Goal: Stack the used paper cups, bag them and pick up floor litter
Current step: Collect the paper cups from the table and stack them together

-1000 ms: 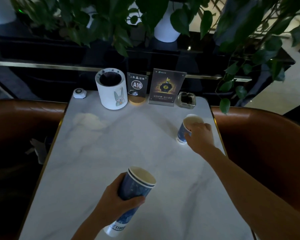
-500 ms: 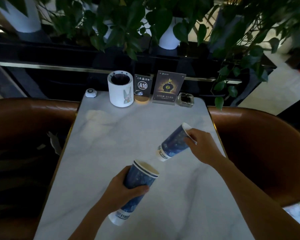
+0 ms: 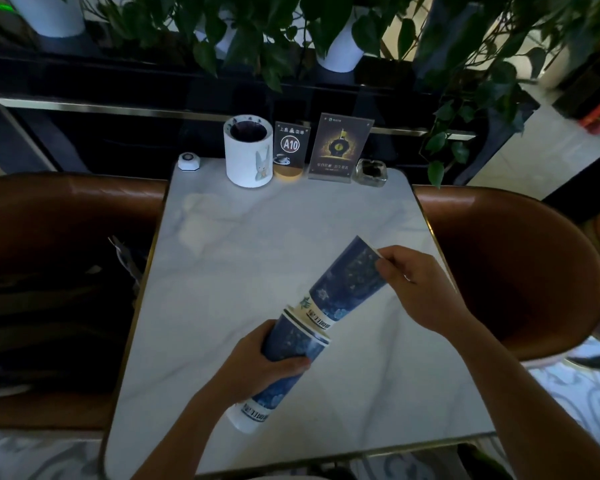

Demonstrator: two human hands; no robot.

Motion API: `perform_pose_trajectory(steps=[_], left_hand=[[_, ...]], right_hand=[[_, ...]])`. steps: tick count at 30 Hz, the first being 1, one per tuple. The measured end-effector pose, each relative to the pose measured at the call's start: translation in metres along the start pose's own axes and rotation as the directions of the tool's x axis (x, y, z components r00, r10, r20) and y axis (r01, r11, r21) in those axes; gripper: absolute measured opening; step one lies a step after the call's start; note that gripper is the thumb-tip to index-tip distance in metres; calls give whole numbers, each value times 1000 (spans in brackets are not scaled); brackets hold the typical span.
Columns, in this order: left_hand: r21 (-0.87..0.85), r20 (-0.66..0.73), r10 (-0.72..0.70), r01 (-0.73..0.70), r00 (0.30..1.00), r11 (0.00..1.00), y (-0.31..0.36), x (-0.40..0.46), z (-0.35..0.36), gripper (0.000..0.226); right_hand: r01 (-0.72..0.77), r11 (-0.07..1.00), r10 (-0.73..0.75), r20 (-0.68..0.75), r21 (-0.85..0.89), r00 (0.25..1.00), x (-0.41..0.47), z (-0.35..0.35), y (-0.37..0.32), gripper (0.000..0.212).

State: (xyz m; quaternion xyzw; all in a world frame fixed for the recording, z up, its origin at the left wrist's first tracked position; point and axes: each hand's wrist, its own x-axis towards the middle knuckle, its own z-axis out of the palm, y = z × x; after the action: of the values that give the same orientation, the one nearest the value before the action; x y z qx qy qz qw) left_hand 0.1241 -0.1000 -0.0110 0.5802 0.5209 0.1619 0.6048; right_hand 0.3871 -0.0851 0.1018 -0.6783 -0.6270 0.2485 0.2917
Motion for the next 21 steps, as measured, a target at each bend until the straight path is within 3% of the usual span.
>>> perform_pose_trajectory(steps=[18, 21], left_hand=[[-31, 152, 23, -19, 988, 999, -17, -23, -37, 57], [-27, 164, 49, -45, 985, 999, -16, -22, -39, 57]], right_hand=[[-118, 950, 57, 211, 290, 976, -43, 72, -34, 22], [-126, 950, 33, 307, 286, 951, -51, 86, -37, 23]])
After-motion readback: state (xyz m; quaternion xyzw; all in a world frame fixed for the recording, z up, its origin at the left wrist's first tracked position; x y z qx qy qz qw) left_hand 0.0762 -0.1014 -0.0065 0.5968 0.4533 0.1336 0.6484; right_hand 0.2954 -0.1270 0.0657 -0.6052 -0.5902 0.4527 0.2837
